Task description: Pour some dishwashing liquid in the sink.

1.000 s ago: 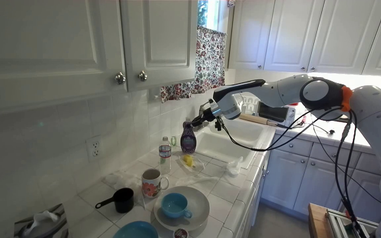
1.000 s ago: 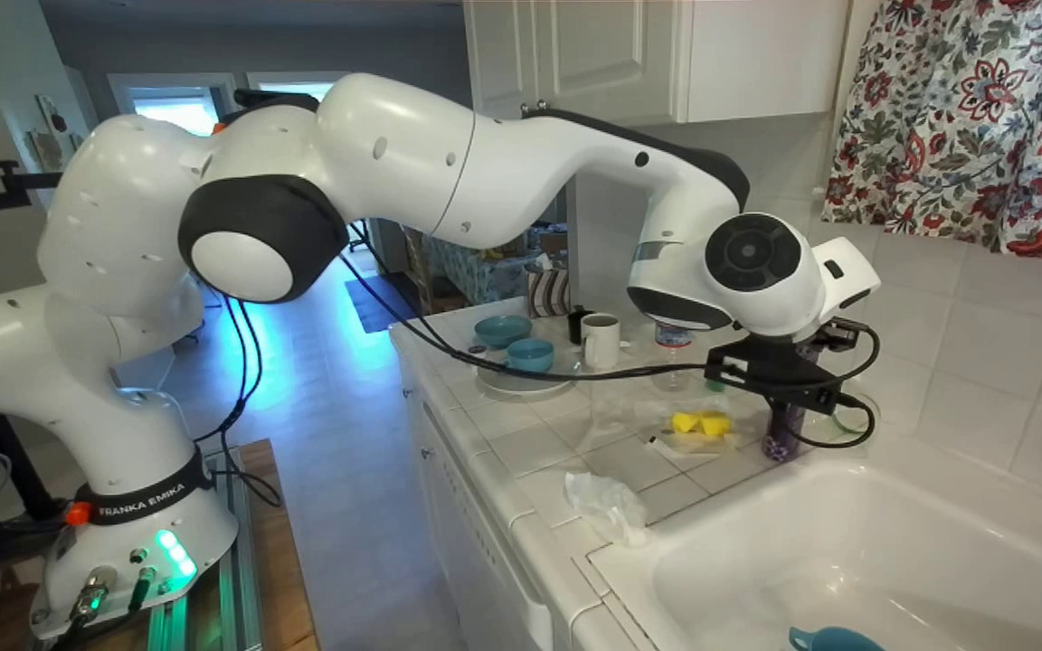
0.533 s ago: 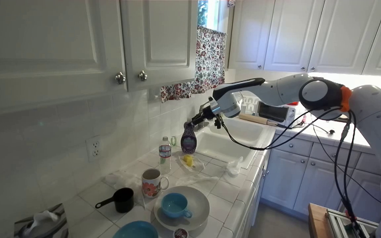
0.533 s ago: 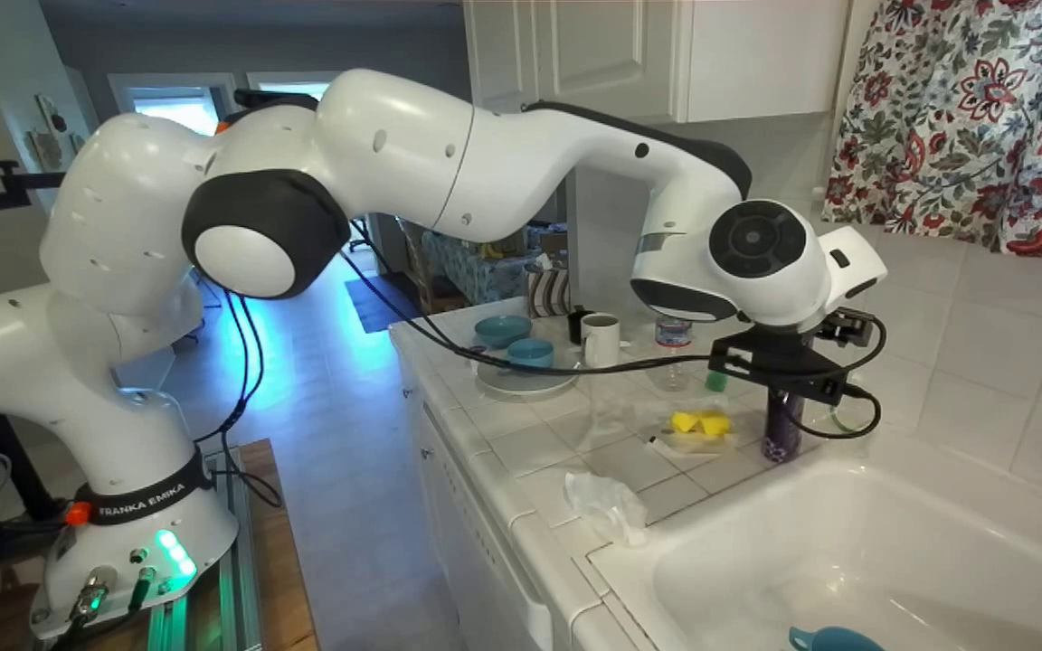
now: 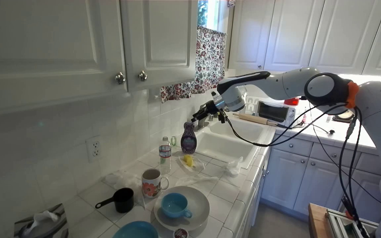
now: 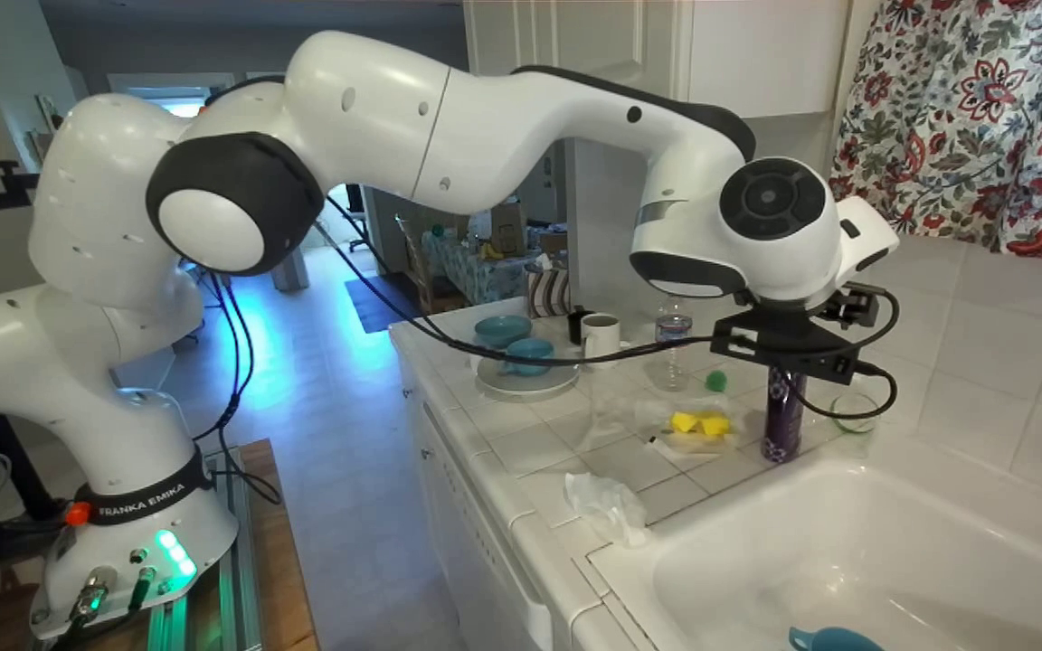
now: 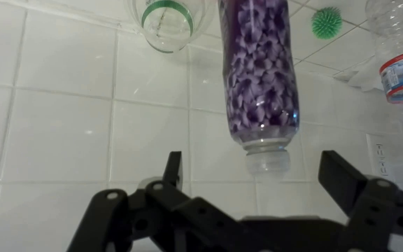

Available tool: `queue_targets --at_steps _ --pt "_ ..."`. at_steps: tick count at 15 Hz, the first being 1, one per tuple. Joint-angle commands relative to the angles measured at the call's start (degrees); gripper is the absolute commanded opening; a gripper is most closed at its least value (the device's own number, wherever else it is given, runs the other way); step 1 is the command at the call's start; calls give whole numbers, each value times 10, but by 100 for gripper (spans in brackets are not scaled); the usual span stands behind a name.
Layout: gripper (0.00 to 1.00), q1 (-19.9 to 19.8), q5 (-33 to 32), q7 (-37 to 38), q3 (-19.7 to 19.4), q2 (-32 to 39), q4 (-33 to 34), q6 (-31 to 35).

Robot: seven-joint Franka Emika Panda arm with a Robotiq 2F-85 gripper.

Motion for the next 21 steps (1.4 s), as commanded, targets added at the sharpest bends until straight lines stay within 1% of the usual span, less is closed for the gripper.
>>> queue_targets --at_steps 1,4,7,10,11,13,14,15,19,21 --pt "100 -32 -14 -3 -12 -73 -64 -46" --pt "100 -48 -40 -26 -33 -121 -103 -58" --pt "100 -59 -83 -48 -61 -171 -149 -49" --pt "100 -69 -120 -73 -83 -217 -190 -60" --pt "100 -71 -137 -81 -92 -233 -203 -69" --pt "100 -69 -174 -93 -110 -258 -226 -66" --pt "100 -27 -165 -110 -167 -272 -229 -78" --pt "100 -16 -179 -117 -184 -282 -237 -89" --pt "100 52 -231 -152 -270 -316 -262 -140" --pt "100 85 -262 -169 -304 -326 -271 -165"
